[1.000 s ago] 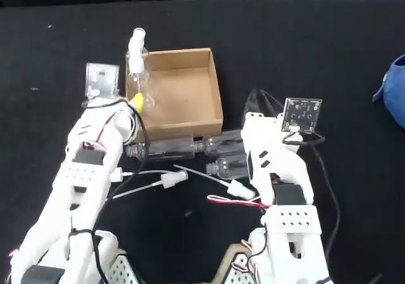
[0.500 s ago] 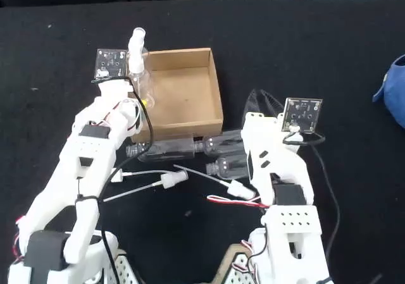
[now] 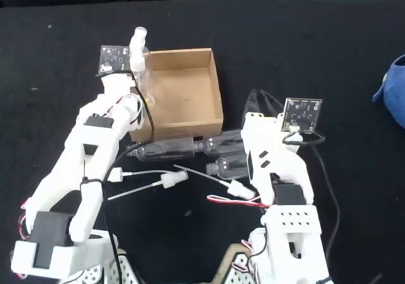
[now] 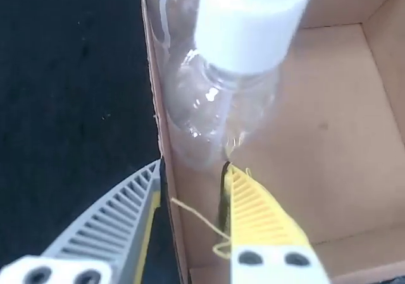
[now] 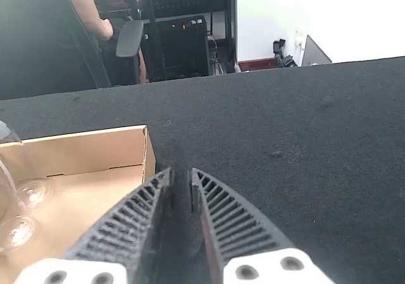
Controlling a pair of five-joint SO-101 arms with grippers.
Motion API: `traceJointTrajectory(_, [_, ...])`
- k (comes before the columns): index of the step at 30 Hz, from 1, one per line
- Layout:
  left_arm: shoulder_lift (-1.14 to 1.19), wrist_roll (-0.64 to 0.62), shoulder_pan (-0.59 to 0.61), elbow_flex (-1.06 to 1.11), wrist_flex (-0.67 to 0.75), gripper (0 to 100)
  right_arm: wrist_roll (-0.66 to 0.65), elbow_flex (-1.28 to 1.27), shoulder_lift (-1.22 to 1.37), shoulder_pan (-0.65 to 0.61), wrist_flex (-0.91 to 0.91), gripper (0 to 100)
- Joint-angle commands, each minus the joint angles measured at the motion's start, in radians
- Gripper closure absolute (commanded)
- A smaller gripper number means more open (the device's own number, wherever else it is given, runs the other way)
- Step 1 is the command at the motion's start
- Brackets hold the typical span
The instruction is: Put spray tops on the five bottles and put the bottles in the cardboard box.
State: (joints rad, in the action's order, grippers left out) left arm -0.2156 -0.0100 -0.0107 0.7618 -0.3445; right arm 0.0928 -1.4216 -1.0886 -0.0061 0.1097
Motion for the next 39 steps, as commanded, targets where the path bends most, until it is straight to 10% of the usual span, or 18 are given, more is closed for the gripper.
traceJointTrajectory(1, [-0.006,-0.006,0.008,-0.059,0.048,95,-0.008,0.005,-0.008,0.014,-0.025,97.3])
traceJointTrajectory(15, [-0.032,-0.005,0.015,-0.027,0.055,95,-0.008,0.005,-0.007,0.014,-0.023,97.3])
traceJointTrajectory(31, [-0.512,0.138,0.17,-0.044,-0.506,95,-0.097,0.007,-0.007,0.008,-0.018,97.2])
traceJointTrajectory(39, [-0.52,0.158,0.306,0.05,-0.586,95,-0.193,0.219,-0.007,-0.052,0.368,97.2])
